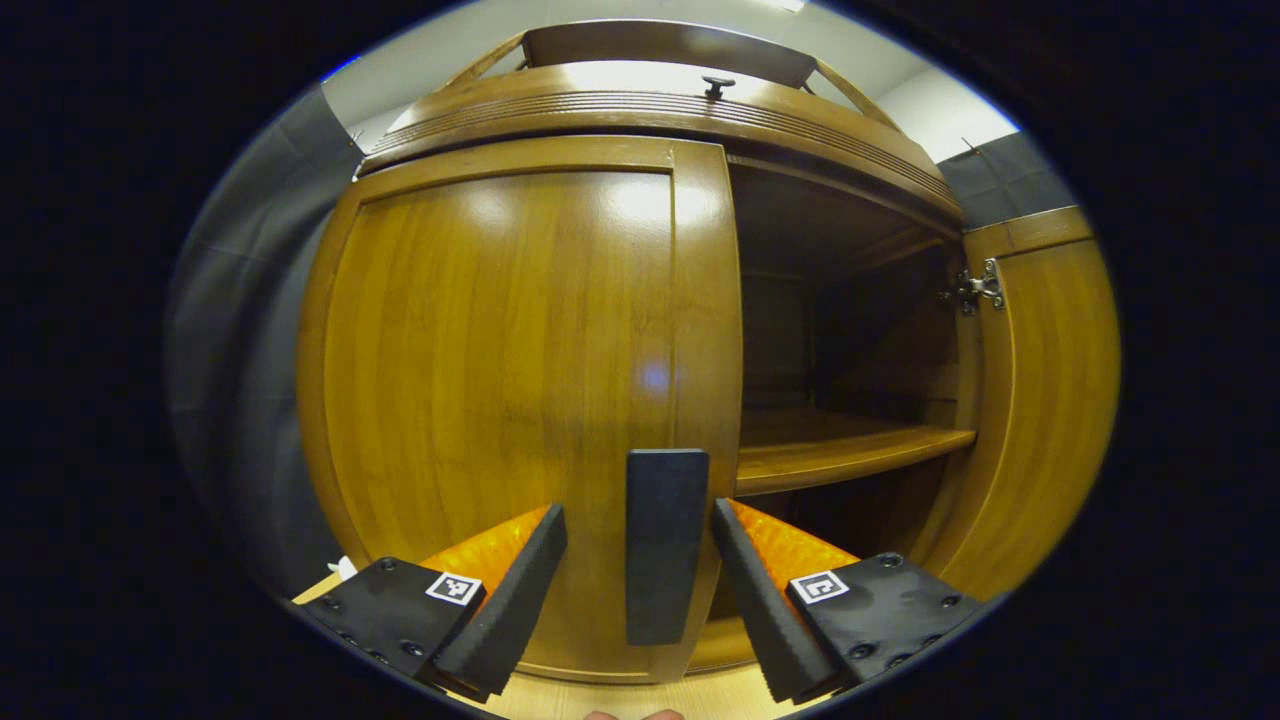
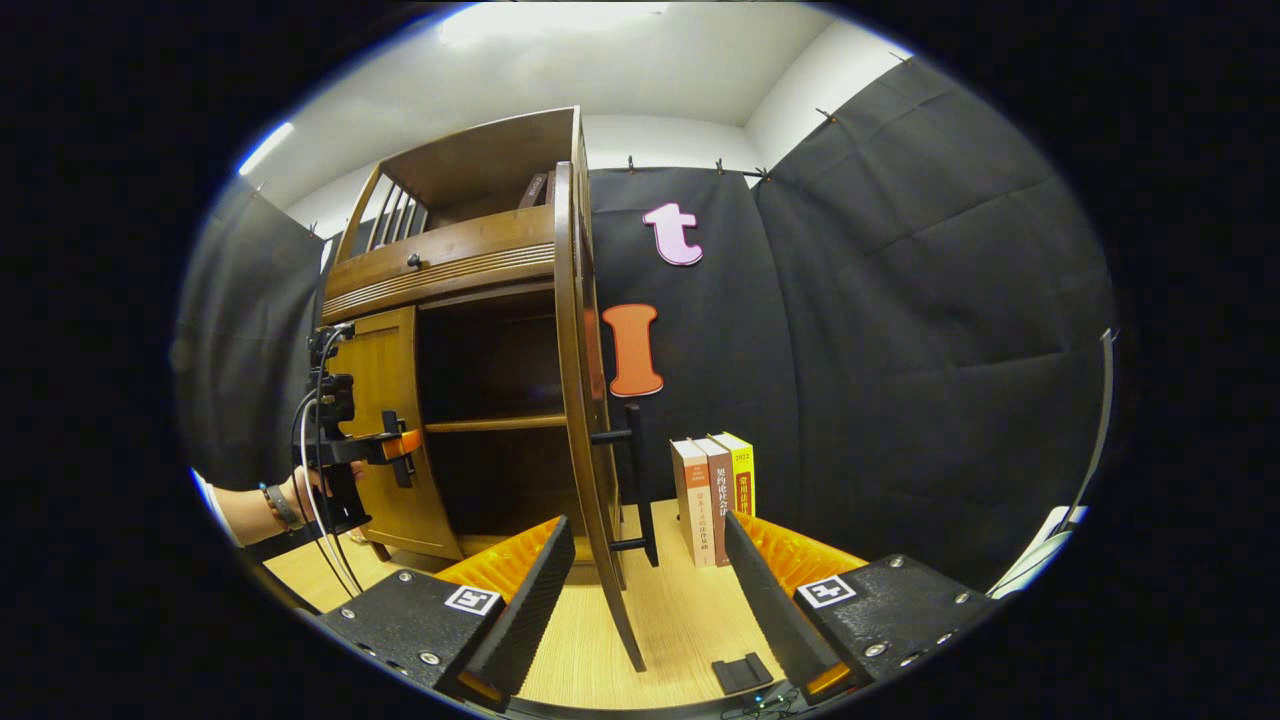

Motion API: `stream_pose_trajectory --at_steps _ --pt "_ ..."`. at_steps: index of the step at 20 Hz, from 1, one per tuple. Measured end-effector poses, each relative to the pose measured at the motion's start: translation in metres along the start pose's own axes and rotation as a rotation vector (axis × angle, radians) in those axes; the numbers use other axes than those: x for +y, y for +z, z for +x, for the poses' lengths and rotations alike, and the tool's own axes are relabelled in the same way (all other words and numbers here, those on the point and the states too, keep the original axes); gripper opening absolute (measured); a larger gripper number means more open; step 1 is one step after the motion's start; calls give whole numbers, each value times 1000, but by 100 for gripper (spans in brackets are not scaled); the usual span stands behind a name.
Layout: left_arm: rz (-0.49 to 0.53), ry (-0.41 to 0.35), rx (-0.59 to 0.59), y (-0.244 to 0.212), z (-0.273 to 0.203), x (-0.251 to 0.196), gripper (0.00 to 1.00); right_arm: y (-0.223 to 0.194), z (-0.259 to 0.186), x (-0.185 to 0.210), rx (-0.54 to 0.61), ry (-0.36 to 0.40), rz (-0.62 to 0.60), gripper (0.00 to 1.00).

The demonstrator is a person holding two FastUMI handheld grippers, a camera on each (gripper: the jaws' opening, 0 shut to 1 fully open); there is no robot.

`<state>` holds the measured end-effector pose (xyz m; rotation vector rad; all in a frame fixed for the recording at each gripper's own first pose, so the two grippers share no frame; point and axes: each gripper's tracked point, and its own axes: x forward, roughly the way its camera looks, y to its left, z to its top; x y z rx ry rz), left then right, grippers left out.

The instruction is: Open the right door of the double-door shoe cabinet with the right hand, and open the left door with the left hand.

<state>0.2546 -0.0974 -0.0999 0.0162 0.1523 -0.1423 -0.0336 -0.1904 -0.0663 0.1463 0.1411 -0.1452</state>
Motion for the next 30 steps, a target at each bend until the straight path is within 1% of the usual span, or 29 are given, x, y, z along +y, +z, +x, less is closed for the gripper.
stream_pose_trajectory --at_steps 2,4,6,9,10,11,12,15,18,19,20,22,25,26,27,30 --pt "6 -4 0 -2 1 1 93 3 -1 0 -4 -1 -5 92" --pt "-12 -13 2 -3 1 0 83 3 -1 2 -3 3 -6 92" --pt "-28 -49 5 -4 1 -10 67 3 -2 3 0 4 -11 92" --pt "16 -36 9 -6 0 -8 43 2 -5 6 4 4 -23 92" --pt "9 -44 0 -3 0 -10 39 2 -8 7 3 3 -28 92" --pt "-4 -48 -7 -3 1 -11 37 2 -10 8 5 1 -32 92" --pt "4 -49 0 -5 -1 -11 35 0 -11 9 10 2 -35 92" --pt "3 -52 9 -5 -6 -10 36 -1 -15 13 18 4 -43 92" --pt "-5 -52 26 -4 -20 -11 35 1 -17 19 20 12 -50 92" --pt "-5 -46 39 -2 -26 -9 36 0 -18 21 21 15 -54 92" --pt "-2 -41 52 -3 -35 -8 35 0 -17 23 25 16 -55 92" --pt "9 -38 58 -2 -55 -5 36 -1 -17 29 27 25 -48 92" --pt "10 -39 68 0 -84 5 34 0 -15 36 24 31 -41 92" --pt "8 -36 73 0 -96 9 34 1 -14 38 19 32 -43 95" --pt "1 -31 79 1 -106 14 34 2 -13 41 15 36 -46 92" --pt "-18 -8 87 4 -136 31 34 3 -10 47 14 46 -44 92"
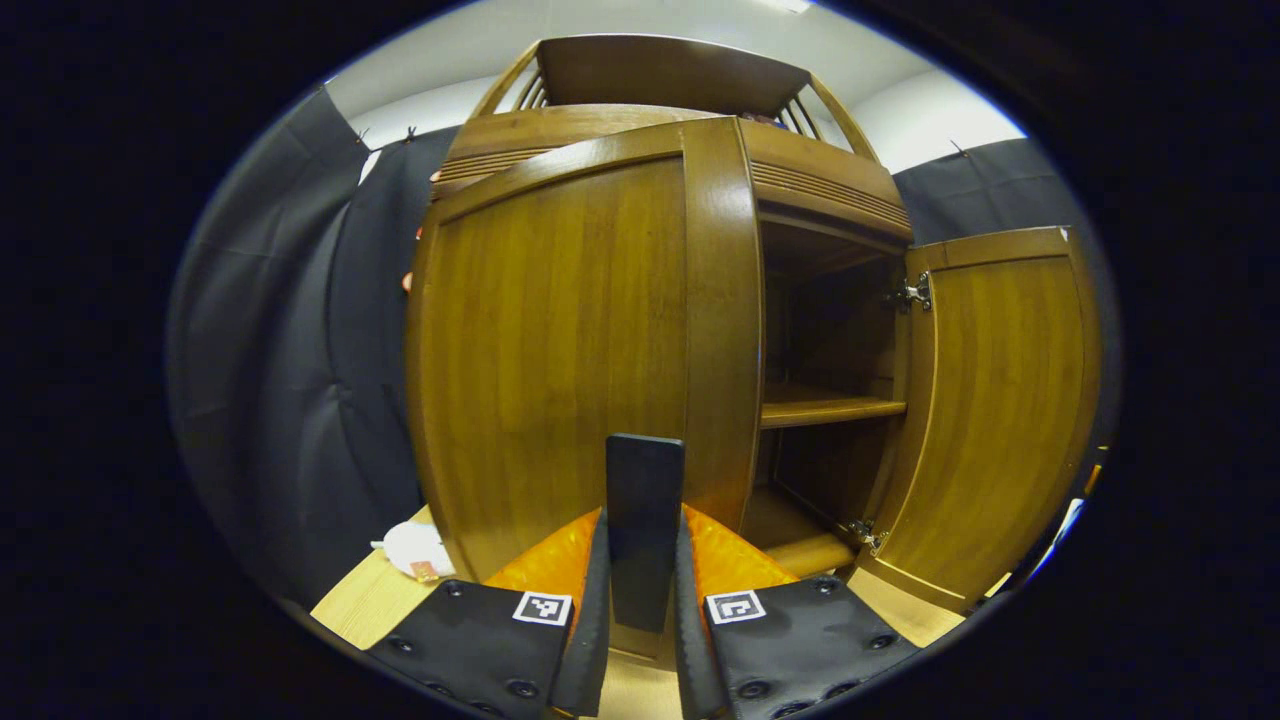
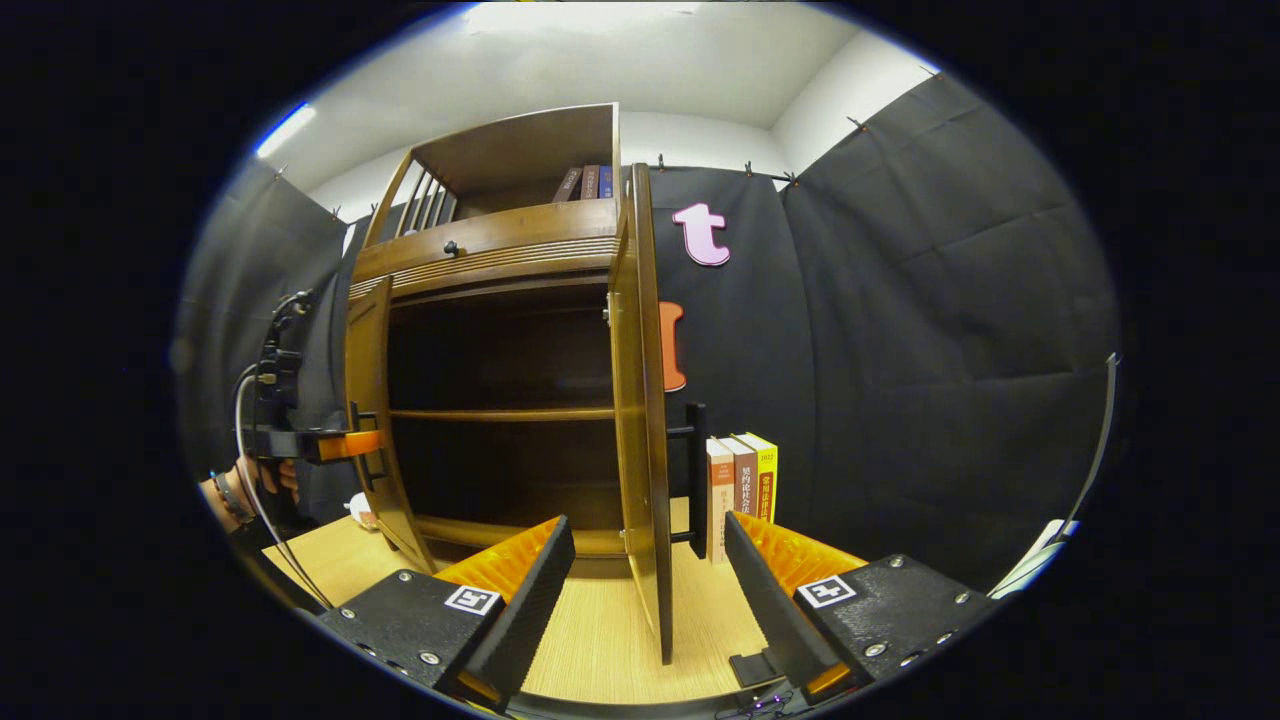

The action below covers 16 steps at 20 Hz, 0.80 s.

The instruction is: Open the right door of the double-door shoe cabinet with the right hand, and open the left door with the left hand.

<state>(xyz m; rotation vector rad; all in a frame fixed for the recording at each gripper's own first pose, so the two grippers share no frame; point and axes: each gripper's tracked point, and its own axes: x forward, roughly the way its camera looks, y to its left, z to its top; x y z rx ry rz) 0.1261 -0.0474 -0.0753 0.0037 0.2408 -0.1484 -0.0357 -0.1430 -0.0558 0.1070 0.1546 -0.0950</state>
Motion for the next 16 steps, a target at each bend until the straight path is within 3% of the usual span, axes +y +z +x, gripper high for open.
stream_pose_trajectory --at_steps 2,16 --pt "13 24 -4 1 -19 15 36 -2 2 4 7 7 0 92" --pt "17 215 -59 9 -92 121 15 2 6 10 2 8 -1 92"
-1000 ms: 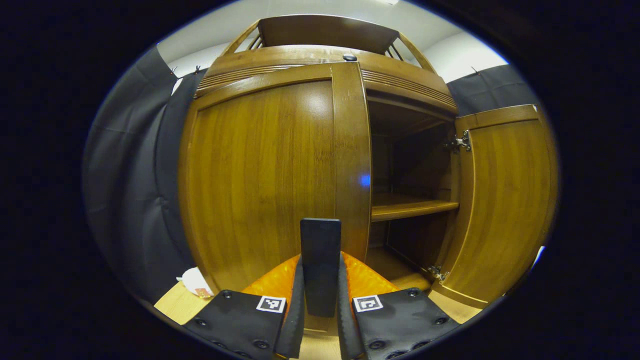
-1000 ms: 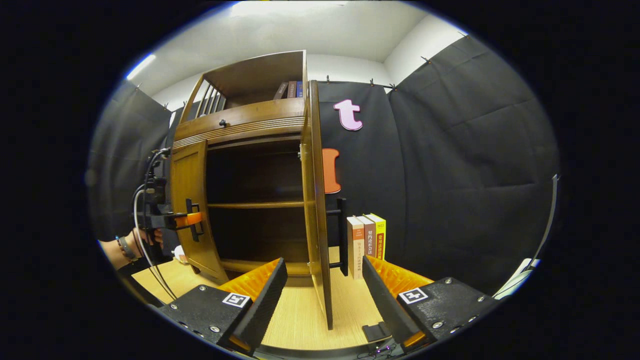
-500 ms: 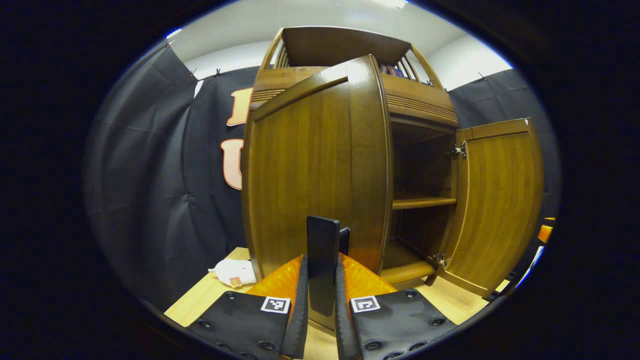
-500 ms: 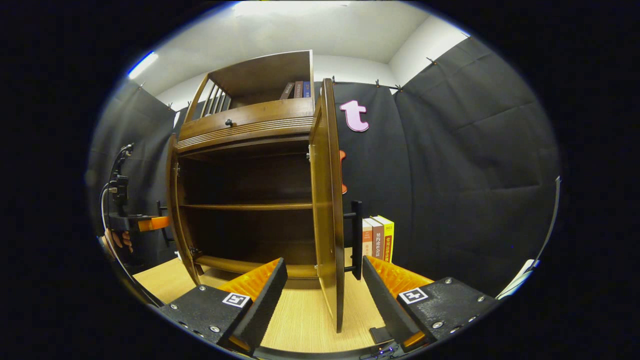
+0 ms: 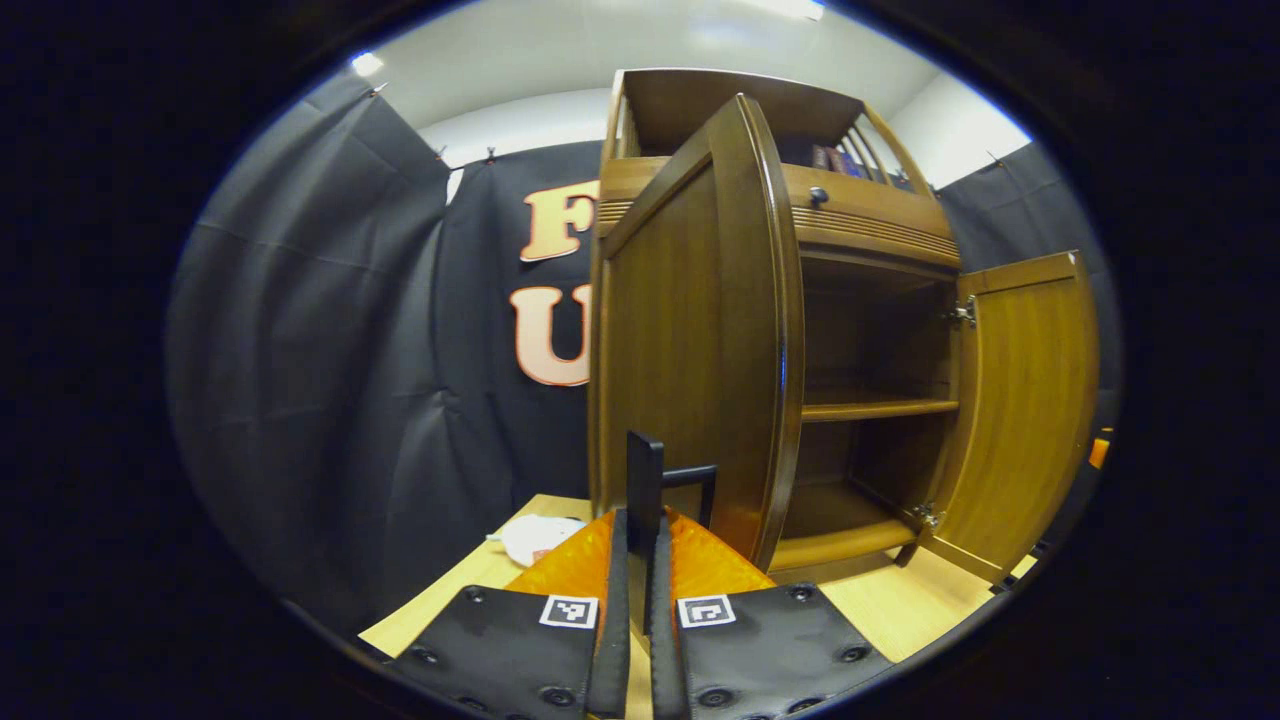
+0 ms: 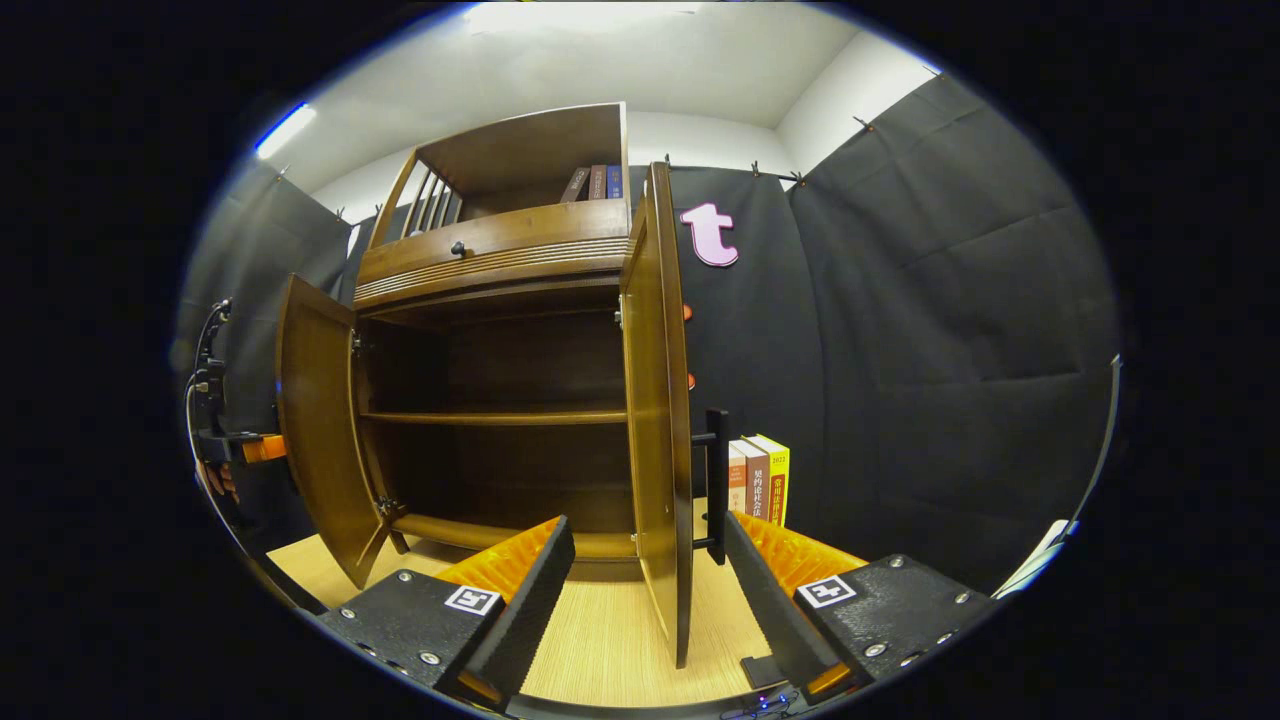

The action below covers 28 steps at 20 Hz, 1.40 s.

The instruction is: Open the right door of the double-door shoe cabinet with the right hand, and open the left door with the left hand.

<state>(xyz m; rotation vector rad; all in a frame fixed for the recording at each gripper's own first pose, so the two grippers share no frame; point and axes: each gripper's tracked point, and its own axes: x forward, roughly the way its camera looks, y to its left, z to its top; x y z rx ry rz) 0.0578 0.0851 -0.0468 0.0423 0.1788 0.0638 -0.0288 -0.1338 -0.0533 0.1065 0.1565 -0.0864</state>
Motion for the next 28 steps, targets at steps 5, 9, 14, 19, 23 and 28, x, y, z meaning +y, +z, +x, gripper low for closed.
stream_pose_trajectory --at_steps 5,9,14,19,23,28 --pt "8 -14 -45 14 -9 31 14 -1 4 8 14 7 -1 92" --pt "17 -19 -55 16 -7 60 8 6 6 16 3 10 -18 92" --pt "35 -108 -63 12 -4 82 8 9 8 23 6 9 -31 92" --pt "-21 -238 -78 13 2 112 8 14 12 29 10 12 -35 92" --pt "-79 -317 -74 9 -1 119 16 23 10 37 7 13 -12 92" --pt "-1 -259 -1 -17 -25 132 16 26 3 38 16 0 -49 92"
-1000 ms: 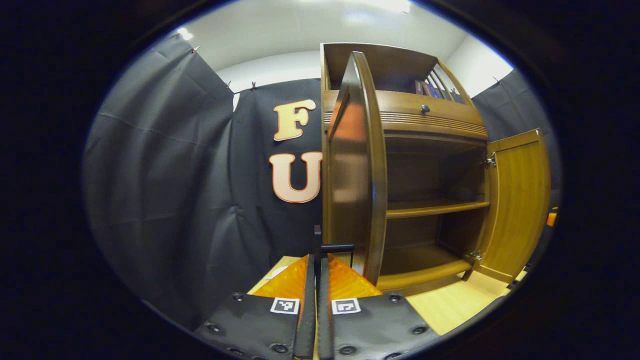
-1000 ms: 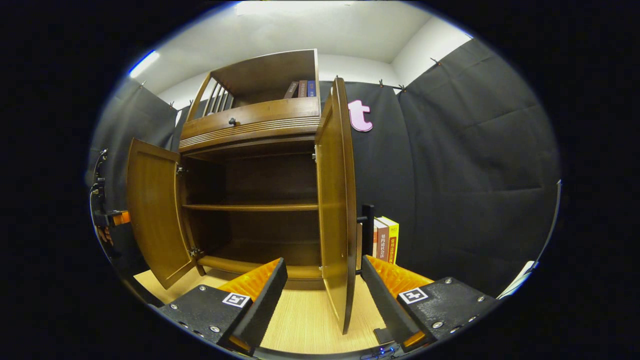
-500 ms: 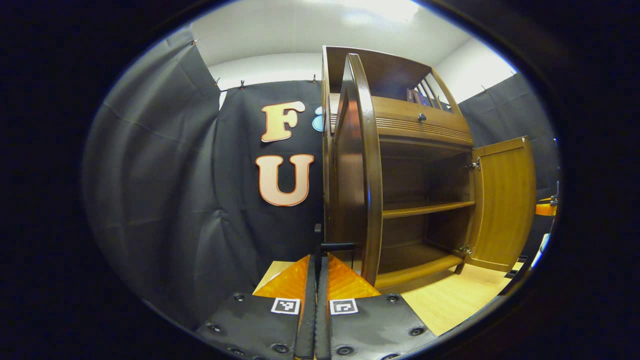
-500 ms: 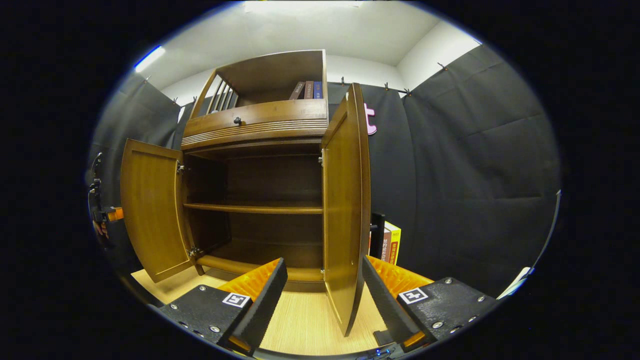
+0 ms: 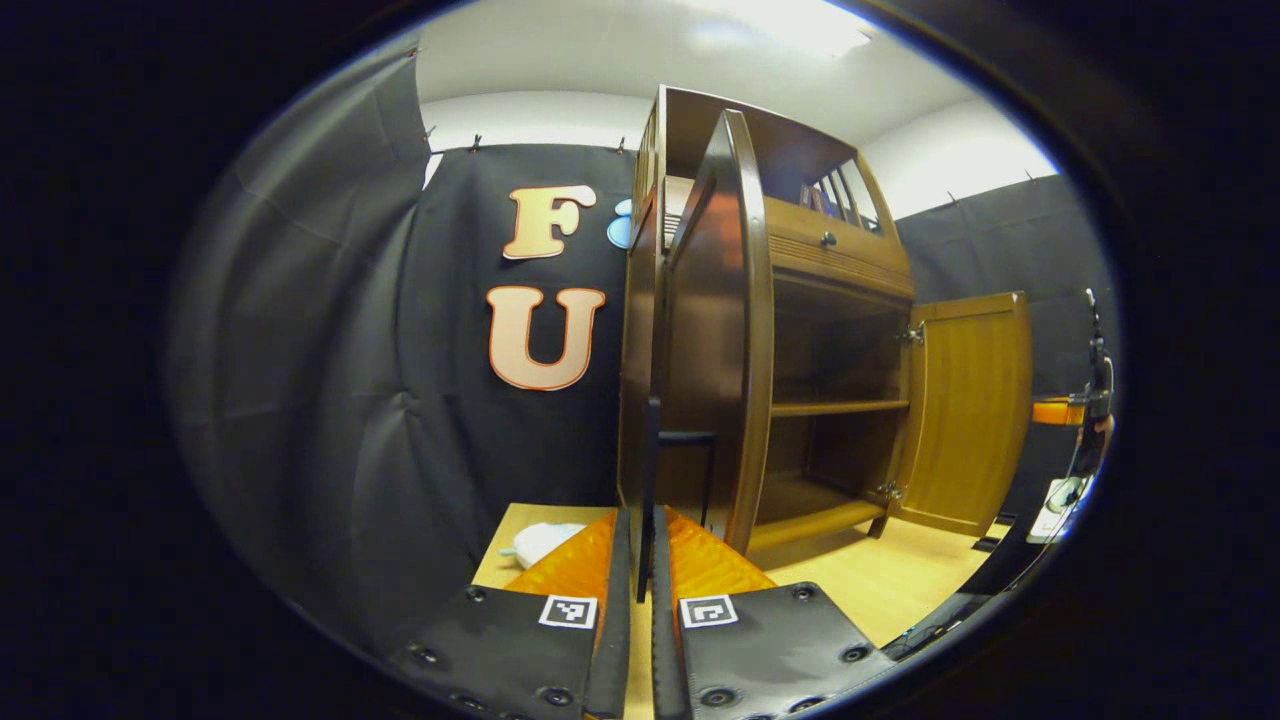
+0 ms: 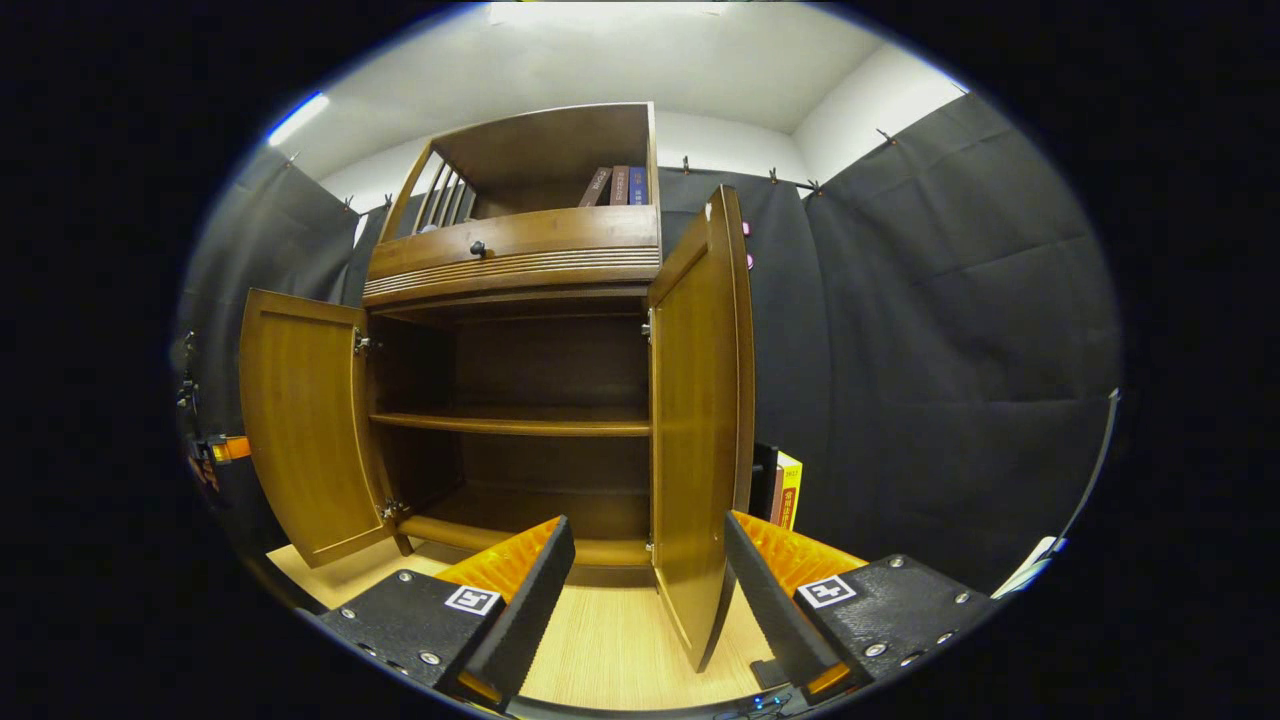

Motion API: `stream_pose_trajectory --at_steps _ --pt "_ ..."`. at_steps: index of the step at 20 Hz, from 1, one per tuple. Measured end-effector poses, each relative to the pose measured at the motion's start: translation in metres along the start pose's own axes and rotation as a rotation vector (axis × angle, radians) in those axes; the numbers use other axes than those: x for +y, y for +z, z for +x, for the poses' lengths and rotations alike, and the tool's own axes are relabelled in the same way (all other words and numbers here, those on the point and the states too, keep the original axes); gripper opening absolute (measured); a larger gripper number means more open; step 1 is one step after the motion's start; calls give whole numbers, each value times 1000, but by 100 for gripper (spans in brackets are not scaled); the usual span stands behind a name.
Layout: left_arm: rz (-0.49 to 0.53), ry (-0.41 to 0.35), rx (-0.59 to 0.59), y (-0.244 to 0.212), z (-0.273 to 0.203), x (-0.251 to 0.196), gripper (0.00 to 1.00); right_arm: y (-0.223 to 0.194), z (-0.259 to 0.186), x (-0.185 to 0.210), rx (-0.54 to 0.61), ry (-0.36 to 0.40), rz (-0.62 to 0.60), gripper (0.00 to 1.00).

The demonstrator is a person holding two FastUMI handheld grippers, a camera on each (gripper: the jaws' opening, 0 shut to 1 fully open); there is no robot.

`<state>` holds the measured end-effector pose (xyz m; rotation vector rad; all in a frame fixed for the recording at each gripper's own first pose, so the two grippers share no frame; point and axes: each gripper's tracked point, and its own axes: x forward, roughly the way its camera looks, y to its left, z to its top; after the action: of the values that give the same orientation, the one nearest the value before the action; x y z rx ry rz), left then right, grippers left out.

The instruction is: Open the right door of the double-door shoe cabinet with the right hand, and open the left door with the left hand.

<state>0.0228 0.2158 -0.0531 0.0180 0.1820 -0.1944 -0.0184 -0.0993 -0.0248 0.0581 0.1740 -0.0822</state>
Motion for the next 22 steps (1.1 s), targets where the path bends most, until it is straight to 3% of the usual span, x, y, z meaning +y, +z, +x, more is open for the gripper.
stream_pose_trajectory --at_steps 4,7,10,11,12,14,15,16,17,19,20,22 --pt "18 46 -1 8 -26 -10 12 -10 -6 -1 24 4 -12 92" --pt "-26 96 -14 25 -36 -29 12 -13 -3 3 29 15 -3 92" --pt "-47 210 -19 32 -29 -46 15 -14 2 12 17 37 6 96" --pt "-33 244 -32 38 -27 -55 15 -13 4 14 7 40 9 93" --pt "-25 256 -57 46 -23 -68 10 -12 4 17 -5 45 18 92" --pt "-12 268 -75 52 -12 -90 18 -12 6 23 -18 60 36 92" --pt "-16 264 -76 51 -7 -101 14 -15 8 25 -15 66 38 99" --pt "-31 244 -76 51 -1 -114 18 -16 8 26 -12 72 38 92" --pt "-46 224 -74 49 6 -126 22 -17 9 27 -11 79 39 99" --pt "-42 194 -54 44 13 -143 37 -19 8 29 -9 93 40 99" --pt "-33 198 -55 42 15 -143 34 -19 9 29 -8 96 38 99" --pt "-26 192 -60 40 18 -150 41 -19 11 30 -9 102 38 99"
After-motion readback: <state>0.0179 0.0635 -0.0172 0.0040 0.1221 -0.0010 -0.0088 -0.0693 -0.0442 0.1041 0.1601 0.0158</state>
